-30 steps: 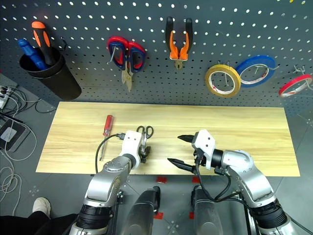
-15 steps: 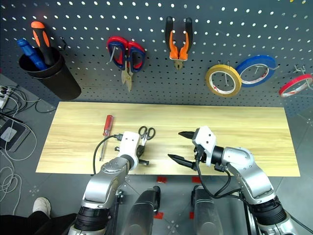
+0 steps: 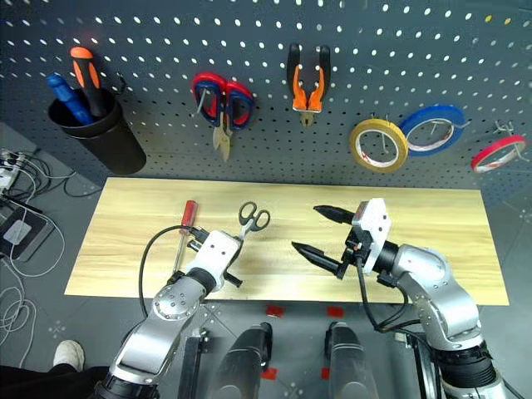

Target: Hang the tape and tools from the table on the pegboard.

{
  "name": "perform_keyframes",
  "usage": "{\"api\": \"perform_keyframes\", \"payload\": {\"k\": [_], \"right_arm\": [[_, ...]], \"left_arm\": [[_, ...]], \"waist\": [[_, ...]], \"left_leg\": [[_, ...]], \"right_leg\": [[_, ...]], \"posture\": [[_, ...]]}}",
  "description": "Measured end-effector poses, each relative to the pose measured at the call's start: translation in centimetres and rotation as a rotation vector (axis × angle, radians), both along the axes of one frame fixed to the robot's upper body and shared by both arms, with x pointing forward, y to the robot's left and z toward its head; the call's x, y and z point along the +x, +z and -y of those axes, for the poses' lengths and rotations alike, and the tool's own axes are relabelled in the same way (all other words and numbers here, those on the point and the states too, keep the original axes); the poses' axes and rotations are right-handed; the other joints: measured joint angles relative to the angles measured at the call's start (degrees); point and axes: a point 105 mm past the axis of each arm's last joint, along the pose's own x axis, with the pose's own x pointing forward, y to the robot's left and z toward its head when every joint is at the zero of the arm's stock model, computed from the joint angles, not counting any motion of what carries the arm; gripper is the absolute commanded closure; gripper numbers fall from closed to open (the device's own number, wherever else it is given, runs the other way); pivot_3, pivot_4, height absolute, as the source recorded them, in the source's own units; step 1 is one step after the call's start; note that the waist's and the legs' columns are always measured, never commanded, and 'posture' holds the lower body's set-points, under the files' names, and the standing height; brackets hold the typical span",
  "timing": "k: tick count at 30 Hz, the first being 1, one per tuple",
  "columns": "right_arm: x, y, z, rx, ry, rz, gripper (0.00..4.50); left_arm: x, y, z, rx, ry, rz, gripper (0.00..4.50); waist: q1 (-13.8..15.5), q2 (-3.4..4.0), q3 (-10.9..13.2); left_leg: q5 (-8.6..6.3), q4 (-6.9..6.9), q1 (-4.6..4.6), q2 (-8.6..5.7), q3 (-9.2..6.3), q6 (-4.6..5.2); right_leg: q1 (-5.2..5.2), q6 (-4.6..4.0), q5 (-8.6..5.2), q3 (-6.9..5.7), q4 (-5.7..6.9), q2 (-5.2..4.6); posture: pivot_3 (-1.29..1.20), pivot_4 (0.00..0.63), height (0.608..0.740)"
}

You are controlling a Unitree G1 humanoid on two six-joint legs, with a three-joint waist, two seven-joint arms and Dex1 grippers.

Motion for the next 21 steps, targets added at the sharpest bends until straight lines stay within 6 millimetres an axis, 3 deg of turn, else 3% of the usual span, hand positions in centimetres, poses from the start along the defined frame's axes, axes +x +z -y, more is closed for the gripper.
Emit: {"api": "perform_keyframes", "payload": {"k": [6, 13, 21], "right_arm": [[-0.3, 2.7, 0.1, 0.058, -0.034, 0.084, 0.0], [-0.1, 4.6, -0.1, 0.119, -0.065, 0.141, 0.0], [0.4, 5.3, 0.1, 0.123, -0.096, 0.186, 0.0]], "left_arm": [[0.1, 2.3, 0.5, 0.031, -0.048, 0.16, 4.35], [1.3, 7.0, 0.6, 0.033, -0.027, 0.395, 4.35], [2.5, 7.7, 0.9, 0.024, -0.019, 0.444, 4.35]], "waist": [[0.63, -0.05, -3.43], [0.74, -0.14, -5.98], [0.67, -0.13, -7.81]], "left_leg": [[0.0, 0.0, 0.02, -0.05, 0.15, 0.01], [0.0, 0.01, 0.03, -0.1, 0.26, 0.01], [-0.01, 0.01, 0.11, -0.11, 0.33, 0.02]], "right_leg": [[0.06, 0.01, 0.0, -0.01, -0.03, 0.2], [0.07, 0.01, 0.0, 0.0, -0.03, 0.38], [0.08, 0.01, 0.0, 0.12, 0.0, 0.58]], "posture": [[0.09, 0.162, 0.74], [0.08, 0.131, 0.74], [0.08, 0.131, 0.74]]}}
